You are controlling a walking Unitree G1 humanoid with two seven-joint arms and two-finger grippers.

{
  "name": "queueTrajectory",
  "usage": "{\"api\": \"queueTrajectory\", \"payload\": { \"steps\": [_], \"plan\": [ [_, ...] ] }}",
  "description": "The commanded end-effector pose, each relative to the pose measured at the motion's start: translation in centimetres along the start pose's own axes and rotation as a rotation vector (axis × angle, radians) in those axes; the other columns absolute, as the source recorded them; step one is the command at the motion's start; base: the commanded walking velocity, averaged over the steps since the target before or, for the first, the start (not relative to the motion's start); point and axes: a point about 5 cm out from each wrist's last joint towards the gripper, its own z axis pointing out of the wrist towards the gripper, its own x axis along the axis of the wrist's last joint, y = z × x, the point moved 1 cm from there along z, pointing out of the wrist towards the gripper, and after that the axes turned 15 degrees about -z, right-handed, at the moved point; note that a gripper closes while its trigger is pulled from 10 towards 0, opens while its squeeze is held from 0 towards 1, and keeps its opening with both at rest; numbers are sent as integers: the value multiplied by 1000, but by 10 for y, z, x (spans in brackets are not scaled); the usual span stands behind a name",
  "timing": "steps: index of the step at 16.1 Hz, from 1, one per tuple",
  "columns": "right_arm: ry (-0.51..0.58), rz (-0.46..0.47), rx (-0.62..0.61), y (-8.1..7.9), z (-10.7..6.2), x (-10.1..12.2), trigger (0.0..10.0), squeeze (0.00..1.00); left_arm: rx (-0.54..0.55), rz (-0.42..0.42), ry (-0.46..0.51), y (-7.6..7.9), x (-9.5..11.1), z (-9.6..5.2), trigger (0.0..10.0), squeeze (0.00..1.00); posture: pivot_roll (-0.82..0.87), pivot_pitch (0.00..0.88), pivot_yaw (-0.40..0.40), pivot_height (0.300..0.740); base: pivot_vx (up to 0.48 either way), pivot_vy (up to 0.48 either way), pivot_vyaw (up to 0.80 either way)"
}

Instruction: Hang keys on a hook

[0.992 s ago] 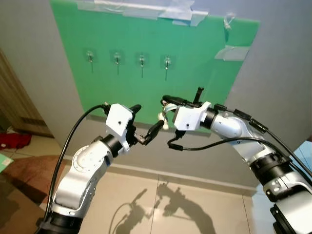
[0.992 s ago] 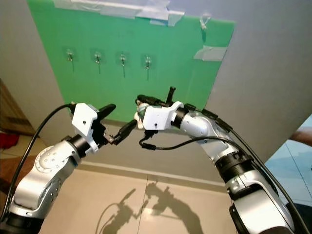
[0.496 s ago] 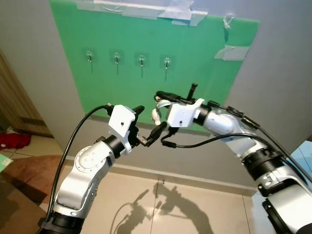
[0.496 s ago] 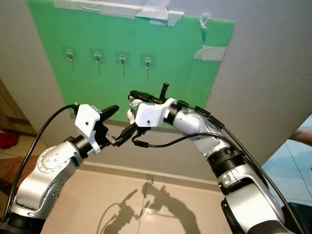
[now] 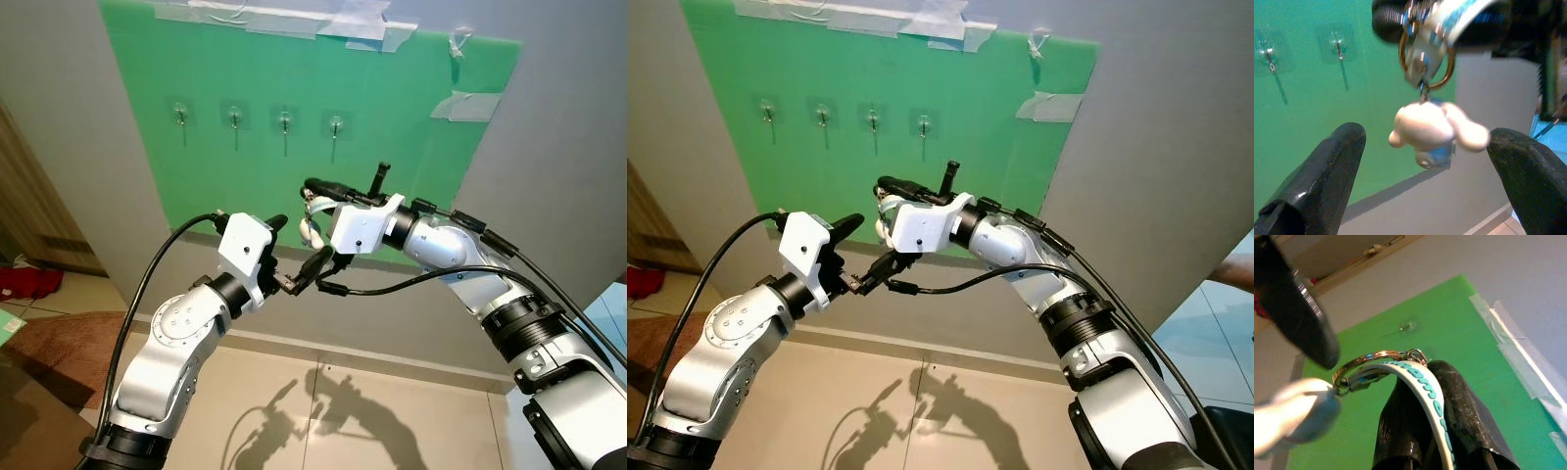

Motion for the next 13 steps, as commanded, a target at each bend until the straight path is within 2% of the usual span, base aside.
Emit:
{"api": "queueTrajectory", "payload": {
  "steps": [1, 8, 13],
  "plan": [
    [-6, -10, -32, 12, -2, -2, 0, 0, 17, 21, 15, -3, 5, 2, 10000, 0, -52, 0, 6, 740, 0, 0, 0],
    [-7, 20, -65, 20, -5, -1, 0, 0, 21, 16, 18, -5, 4, 4, 10000, 0, -60, 0, 9, 740, 0, 0, 0],
    [1, 30, -53, 16, -7, 2, 0, 0, 14, 18, 30, -4, 7, 7, 10000, 0, -65, 0, 13, 740, 0, 0, 0]
  ]
}}
